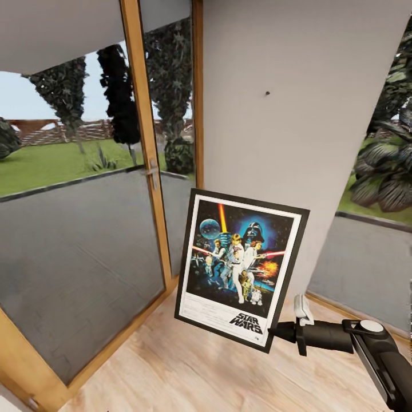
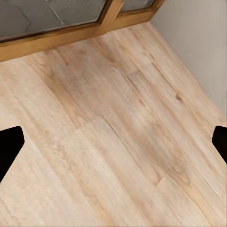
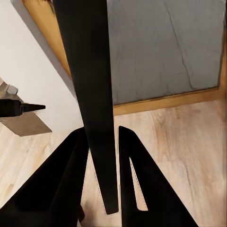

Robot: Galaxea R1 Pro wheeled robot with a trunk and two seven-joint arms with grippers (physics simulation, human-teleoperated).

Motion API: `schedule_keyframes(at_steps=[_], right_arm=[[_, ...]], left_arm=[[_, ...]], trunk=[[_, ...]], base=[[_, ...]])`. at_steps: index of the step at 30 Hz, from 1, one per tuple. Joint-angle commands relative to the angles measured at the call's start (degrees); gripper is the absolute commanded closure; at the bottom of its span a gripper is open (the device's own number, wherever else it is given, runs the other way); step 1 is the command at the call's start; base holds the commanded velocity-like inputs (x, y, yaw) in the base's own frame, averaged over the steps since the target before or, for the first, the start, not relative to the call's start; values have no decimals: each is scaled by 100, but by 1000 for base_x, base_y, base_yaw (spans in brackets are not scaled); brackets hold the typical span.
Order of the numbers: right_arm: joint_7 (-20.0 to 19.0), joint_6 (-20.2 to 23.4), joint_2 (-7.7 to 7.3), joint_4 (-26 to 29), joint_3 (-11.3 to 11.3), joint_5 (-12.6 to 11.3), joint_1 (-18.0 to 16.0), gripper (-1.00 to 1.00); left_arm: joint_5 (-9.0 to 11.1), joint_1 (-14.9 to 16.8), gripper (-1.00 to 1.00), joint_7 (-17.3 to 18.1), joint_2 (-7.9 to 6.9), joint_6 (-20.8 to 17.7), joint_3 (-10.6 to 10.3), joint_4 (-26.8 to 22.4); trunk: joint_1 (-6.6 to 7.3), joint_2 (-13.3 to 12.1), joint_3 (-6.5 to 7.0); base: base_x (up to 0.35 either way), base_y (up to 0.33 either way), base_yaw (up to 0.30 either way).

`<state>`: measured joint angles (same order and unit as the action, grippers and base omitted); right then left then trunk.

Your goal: Pick up the poster from the kitchen countertop and hang it on one of the wall nails in the kitchen.

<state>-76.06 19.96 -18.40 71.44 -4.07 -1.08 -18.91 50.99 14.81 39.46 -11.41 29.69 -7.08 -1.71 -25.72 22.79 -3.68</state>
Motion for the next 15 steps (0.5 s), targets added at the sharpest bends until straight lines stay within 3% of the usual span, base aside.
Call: schedule_keyframes(at_steps=[1,15], right_arm=[[-23,70,1,2,-1,-15,-7,100],[-24,70,-1,2,3,-15,-7,100]], left_arm=[[51,4,-100,18,-1,20,-48,4],[51,4,-100,18,-1,20,-48,4]], trunk=[[-6,12,-11],[-6,12,25]], base=[[269,263,-247],[269,263,-263]])
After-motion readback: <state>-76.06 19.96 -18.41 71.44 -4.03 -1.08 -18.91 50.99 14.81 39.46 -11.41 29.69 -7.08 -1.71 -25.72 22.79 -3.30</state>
